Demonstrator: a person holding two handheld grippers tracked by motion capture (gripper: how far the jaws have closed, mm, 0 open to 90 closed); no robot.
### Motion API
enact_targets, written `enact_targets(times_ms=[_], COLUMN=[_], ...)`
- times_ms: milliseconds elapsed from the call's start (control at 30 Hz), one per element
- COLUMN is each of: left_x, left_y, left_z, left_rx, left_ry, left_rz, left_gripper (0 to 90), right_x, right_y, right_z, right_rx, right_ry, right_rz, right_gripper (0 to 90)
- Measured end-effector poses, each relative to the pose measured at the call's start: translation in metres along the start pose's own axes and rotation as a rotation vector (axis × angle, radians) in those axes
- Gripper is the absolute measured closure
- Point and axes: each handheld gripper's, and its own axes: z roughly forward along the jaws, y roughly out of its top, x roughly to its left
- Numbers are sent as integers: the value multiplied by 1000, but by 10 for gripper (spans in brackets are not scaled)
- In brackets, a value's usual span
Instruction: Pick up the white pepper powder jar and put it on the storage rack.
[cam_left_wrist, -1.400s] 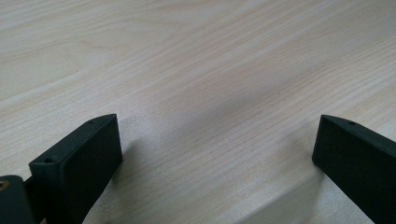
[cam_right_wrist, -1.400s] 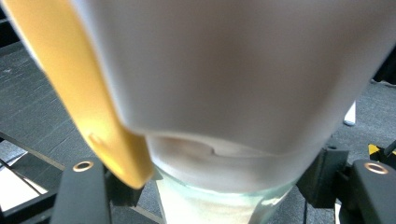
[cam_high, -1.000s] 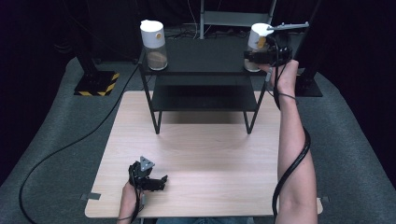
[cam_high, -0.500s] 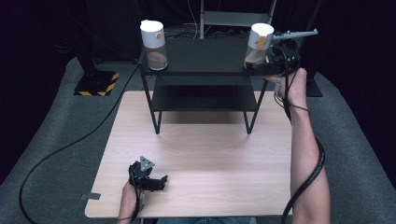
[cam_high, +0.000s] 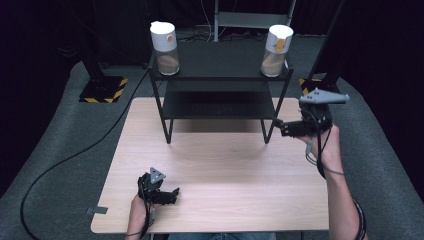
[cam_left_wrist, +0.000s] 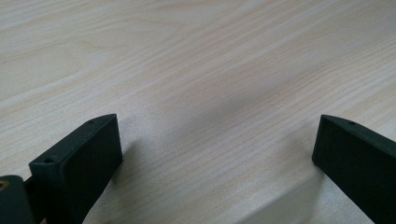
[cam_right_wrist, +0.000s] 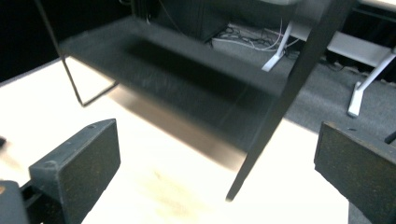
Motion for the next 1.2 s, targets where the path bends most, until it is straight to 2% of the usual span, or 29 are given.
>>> enact_targets(times_ms=[200,300,367,500,600,733,767,867,1033,1200], left_x=[0,0,0,0,0,0,0,0,-1,-2], left_y=[0,0,0,0,0,0,0,0,0,1], left_z=[0,0,0,0,0,0,0,0,0,0], left_rx=[0,-1,1,0,0,0,0,0,0,2], left_ry=[0,0,-1,-1,-1,-1,-1,-1,1,6], left_rz=[1,3,5,2,2,1,2,1,-1,2], left_gripper=[10,11,11,11,11,11,11,11,10,9], right_x=[9,11,21,33,38,42,39,40,32,28], right_y=[-61,-100,-130,-178,-204,-218,-221,-222,-227,-239], right_z=[5,9,11,18,24,31,31,32,33,34], right_rx=[60,86,92,152,175,205,189,180,165,131], right_ry=[-22,-7,-34,-14,4,-5,13,3,1,24], right_rz=[9,35,44,82,125,151,161,159,186,212], right_gripper=[0,0,11,5,7,12,11,6,7,9])
